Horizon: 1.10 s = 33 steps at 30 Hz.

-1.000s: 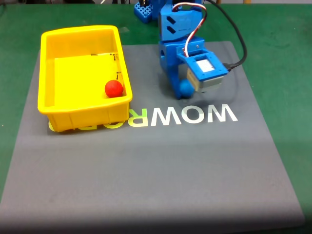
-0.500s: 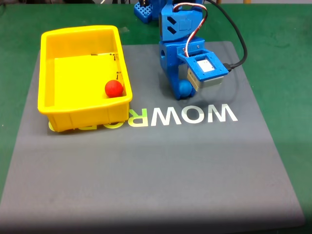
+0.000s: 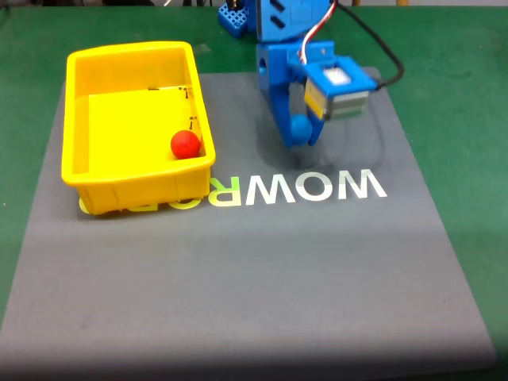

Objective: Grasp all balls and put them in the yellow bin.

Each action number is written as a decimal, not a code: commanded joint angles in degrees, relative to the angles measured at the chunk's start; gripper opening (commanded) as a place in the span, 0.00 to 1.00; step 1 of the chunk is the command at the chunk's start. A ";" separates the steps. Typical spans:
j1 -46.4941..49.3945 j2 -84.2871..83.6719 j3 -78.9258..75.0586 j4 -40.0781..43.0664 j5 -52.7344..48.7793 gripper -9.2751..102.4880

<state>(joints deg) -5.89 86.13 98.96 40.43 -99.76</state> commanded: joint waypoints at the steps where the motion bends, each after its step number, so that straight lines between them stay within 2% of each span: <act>1: 1.32 7.03 -5.62 -0.88 -0.26 0.08; 18: 9.40 24.87 -6.94 2.46 -3.60 0.08; 33: 32.17 27.86 -6.59 8.09 -9.93 0.08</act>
<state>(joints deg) 21.27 110.30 96.59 48.52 -109.07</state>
